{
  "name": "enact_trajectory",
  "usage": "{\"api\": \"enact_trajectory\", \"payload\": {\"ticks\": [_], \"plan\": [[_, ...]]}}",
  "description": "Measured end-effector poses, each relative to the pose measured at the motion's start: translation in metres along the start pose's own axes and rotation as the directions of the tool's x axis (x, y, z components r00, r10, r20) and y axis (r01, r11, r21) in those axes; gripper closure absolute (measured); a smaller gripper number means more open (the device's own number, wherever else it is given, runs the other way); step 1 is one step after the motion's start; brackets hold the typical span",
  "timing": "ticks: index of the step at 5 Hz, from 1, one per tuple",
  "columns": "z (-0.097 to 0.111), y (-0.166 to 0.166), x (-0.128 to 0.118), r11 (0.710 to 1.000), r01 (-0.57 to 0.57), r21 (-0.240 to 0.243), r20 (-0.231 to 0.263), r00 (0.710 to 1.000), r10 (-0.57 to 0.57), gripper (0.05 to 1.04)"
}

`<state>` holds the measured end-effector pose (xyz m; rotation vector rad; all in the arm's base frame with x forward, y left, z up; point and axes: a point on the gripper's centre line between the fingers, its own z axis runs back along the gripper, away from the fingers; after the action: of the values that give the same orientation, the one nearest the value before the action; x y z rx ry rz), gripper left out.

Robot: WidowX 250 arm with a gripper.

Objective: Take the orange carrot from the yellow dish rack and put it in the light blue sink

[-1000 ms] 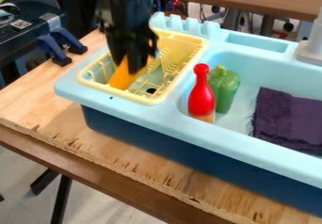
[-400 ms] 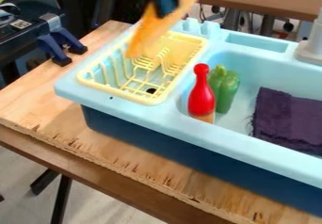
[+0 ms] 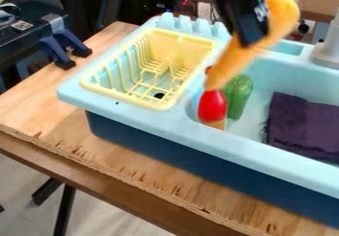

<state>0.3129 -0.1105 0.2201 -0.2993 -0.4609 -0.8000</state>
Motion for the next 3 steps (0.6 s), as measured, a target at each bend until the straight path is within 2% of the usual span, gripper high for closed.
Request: {"api": "enact_trajectory", "payload": {"ticks": [1, 2, 3], "plan": [[-0.016, -0.003, 0.010, 0.971, 0.207, -0.116, -0.060, 0.975, -0.215, 0.646], [-0.011, -0.010, 0.017, 0.945, 0.283, -0.166, -0.065, 0.953, -0.297, 0.647], [-0.022, -0.013, 0.020, 0.948, 0.223, -0.229, -0.036, 0.971, -0.237, 0.647]]}}
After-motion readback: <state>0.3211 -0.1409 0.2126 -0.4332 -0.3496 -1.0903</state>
